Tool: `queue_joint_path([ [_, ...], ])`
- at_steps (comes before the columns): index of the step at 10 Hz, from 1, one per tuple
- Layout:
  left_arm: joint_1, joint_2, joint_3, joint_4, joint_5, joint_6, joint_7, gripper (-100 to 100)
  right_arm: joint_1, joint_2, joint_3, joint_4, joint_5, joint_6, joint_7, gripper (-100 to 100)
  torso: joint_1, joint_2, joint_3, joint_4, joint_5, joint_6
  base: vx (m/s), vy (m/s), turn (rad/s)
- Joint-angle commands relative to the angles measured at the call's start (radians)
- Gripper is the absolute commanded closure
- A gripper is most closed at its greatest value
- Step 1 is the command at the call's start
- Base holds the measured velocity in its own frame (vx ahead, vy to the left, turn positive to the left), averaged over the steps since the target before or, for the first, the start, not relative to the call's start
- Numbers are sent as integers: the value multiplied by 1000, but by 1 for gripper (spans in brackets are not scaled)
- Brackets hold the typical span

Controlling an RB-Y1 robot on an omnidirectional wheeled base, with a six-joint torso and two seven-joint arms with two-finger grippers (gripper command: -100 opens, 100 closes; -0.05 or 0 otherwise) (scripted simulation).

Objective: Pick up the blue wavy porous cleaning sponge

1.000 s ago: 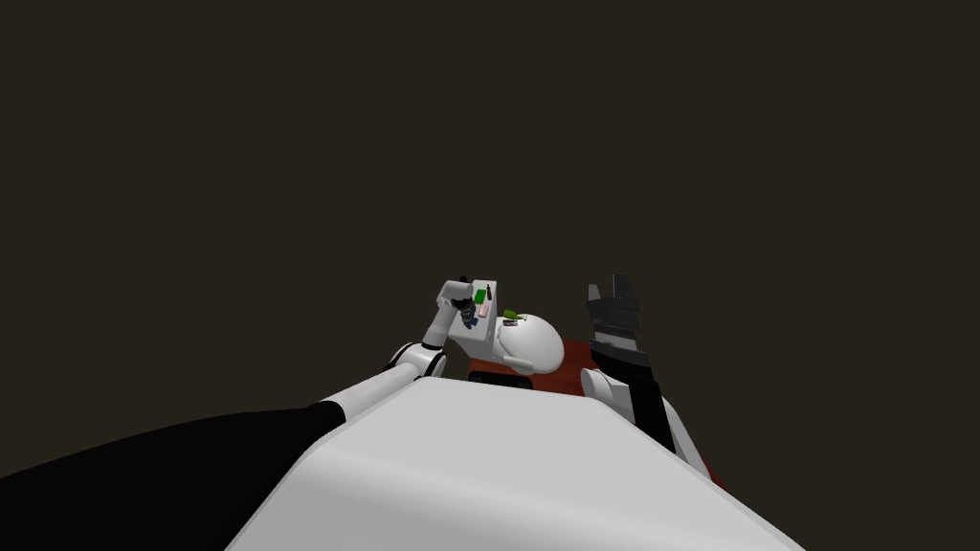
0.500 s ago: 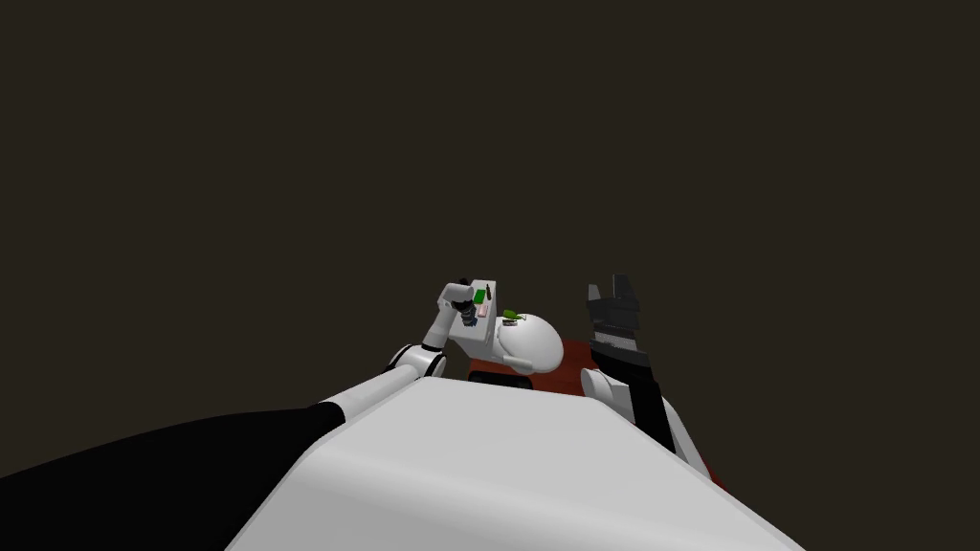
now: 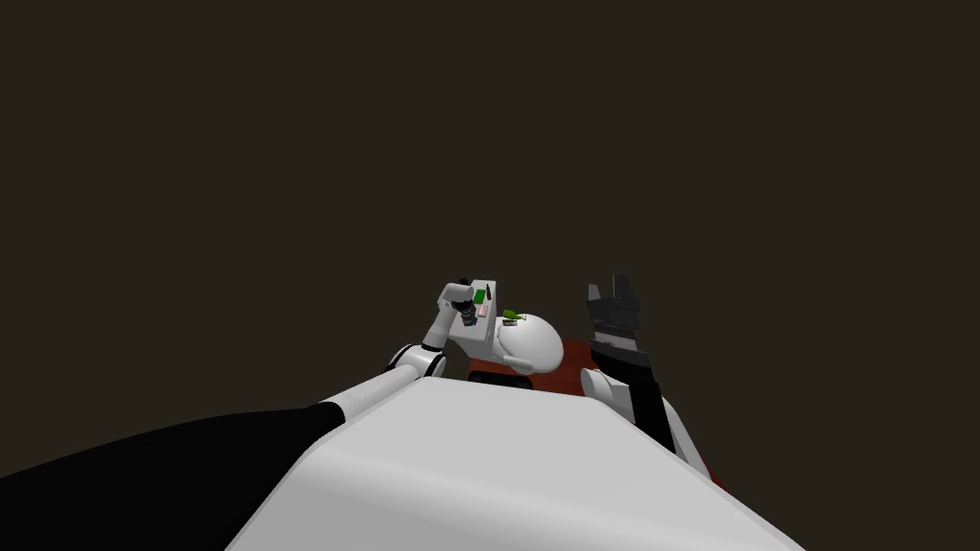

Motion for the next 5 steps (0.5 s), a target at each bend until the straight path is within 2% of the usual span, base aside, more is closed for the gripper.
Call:
queue_joint_path([
  [1,-9,0,1,-22,4,30,7,100,0,0,0,0,0,0,0,0,0,0,0,0,0,0,1,3,22],
  [3,-18,3,4,-48,10,64,13,100,0,0,0,0,0,0,0,0,0,0,0,0,0,0,4,4,18],
  [4,-15,1,2,-40,7,51,12,100,0,0,0,0,0,0,0,0,0,0,0,0,0,0,0,0,0],
  [5,-16,1,2,-41,7,54,13,0,0,0,0,0,0,0,0,0,0,0,0,0,0,0,0,0,0],
])
